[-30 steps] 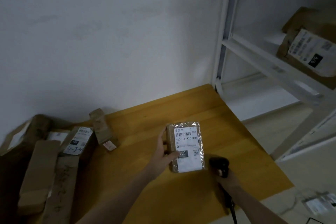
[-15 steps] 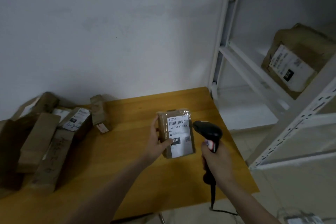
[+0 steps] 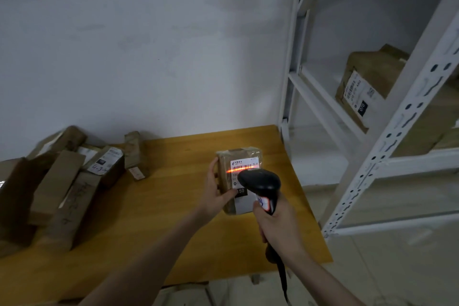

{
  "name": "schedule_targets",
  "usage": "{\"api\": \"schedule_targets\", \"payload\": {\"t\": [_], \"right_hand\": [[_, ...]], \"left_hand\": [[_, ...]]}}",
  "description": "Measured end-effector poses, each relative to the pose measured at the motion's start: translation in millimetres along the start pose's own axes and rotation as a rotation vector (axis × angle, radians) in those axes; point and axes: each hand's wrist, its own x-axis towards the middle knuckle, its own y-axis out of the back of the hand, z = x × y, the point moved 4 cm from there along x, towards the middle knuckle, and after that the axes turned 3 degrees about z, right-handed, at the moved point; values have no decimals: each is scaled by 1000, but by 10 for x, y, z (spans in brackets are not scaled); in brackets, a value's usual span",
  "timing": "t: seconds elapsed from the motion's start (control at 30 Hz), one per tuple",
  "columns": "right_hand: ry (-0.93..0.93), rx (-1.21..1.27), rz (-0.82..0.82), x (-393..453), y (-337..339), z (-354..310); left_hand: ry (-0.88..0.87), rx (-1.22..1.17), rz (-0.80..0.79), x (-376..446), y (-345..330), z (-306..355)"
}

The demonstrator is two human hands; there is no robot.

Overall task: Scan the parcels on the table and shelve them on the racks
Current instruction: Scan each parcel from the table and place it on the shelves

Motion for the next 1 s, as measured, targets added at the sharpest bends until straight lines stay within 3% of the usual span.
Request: {"api": "schedule_targets", "payload": {"t": [0.2, 0.33, 0.47, 0.63, 0.77, 0.83, 0.9, 0.97, 1.0], "right_hand": [[-43, 26, 4, 119, 100, 228], [-142, -37, 67, 439, 234, 743], [-287, -184, 7, 778, 108, 1441], [-340, -255, -108, 1044, -242, 2071], [-382, -263, -79, 1102, -389, 2331], [-385, -272, -93, 1098, -409, 2341], [-339, -437, -77, 1037, -335, 2238], [-214, -527, 83, 823, -170, 1858], [-133, -435, 140, 650, -108, 1594]], "left_hand": [[54, -7, 22, 6, -31, -25], [69, 18, 66, -55, 132, -44], [119, -17, 76, -186, 343, -100], [137, -10, 47, -335, 535, -146], [137, -33, 68, -482, 595, -205], [115, -48, 47, -568, 583, -174], [90, -54, 32, -695, 557, -73], [70, -64, 47, -885, 532, 77], [65, -75, 58, -1008, 523, 164]]}}
